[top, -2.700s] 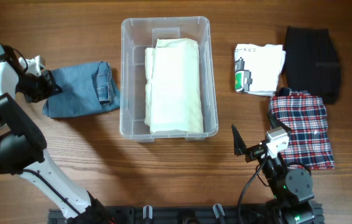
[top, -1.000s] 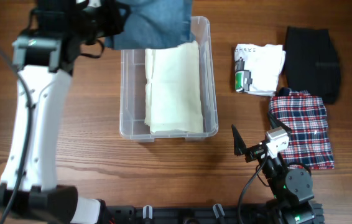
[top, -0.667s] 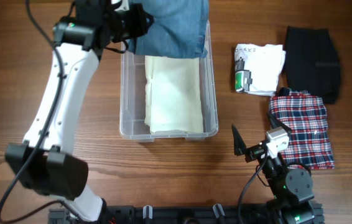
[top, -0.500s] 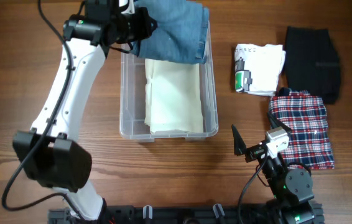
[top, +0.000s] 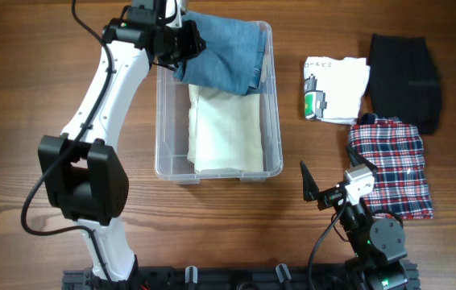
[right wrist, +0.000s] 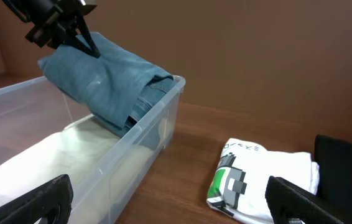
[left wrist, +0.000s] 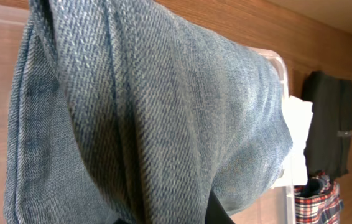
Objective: Pack container
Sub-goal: 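Lift the blue jeans and carry them into the bin's upper half, then lower the jeans into the bin and open the left gripper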
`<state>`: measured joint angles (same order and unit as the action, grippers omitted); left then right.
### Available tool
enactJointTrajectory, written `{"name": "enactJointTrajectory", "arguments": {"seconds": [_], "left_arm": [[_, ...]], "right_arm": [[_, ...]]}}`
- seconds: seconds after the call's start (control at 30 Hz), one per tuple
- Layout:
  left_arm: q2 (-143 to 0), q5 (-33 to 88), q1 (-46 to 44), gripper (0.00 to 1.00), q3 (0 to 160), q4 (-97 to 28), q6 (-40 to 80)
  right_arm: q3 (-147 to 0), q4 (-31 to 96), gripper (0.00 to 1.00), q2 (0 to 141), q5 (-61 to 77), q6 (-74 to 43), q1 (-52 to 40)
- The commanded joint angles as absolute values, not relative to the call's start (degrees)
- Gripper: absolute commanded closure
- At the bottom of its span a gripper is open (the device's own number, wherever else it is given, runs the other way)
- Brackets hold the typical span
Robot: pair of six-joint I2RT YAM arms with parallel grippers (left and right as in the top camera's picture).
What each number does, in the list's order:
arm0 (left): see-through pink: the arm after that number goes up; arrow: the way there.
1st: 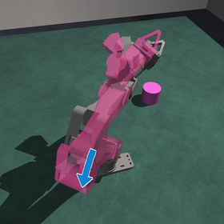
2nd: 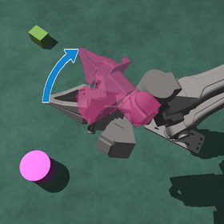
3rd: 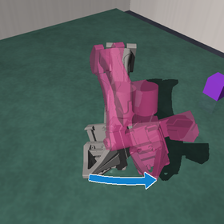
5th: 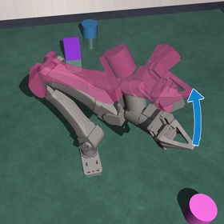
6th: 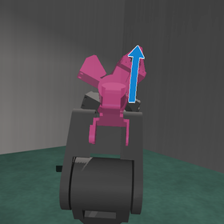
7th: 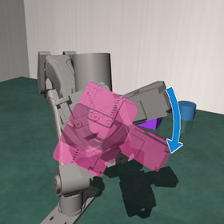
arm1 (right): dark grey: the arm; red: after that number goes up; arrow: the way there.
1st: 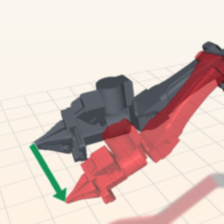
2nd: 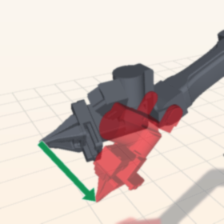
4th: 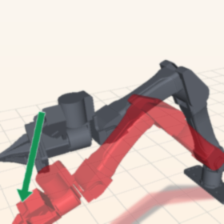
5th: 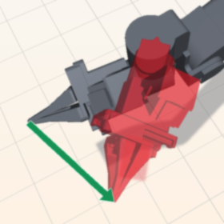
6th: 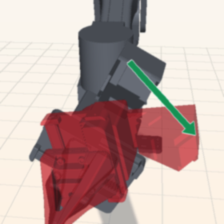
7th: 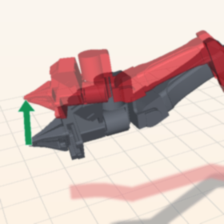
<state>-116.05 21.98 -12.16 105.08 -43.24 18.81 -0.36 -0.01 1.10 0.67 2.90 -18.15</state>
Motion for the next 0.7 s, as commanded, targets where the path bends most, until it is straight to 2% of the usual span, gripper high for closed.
{"name": "enactJointTrajectory", "arguments": {"seconds": [0.0,0.03,0.07,0.1,0.27,0.4,0.67], "left_arm": [[-116.3,19.3,-12.5,0.91,106.9,-44.0,19.9],[-116.3,18.0,-12.5,0.73,106.9,-44.6,19.9],[-116.3,16.2,-12.5,0.46,106.9,-45.6,19.9],[-116.3,14.8,-12.5,0.32,106.9,-46.4,19.8],[-116.3,11.2,-12.5,0.02,106.9,-48.9,19.7],[-116.1,11.3,-12.6,0.01,106.9,-49.1,19.8],[-112.0,9.4,-12.5,0.06,106.9,-49.1,19.7]], "right_arm": [[-0.3,-0.3,0.0,0.9,1.4,3.0,-17.9],[-0.3,-0.3,0.0,0.9,1.4,3.0,-17.9],[-0.3,-0.3,0.0,0.9,1.4,3.0,-17.9],[-0.3,-0.3,0.0,0.9,1.4,3.0,-17.9],[-0.3,-0.3,0.0,0.9,1.4,3.0,-17.9],[-0.3,-0.3,0.0,0.9,1.4,3.0,-17.9],[-0.3,-0.3,0.0,0.9,1.4,3.0,-17.9]]}}
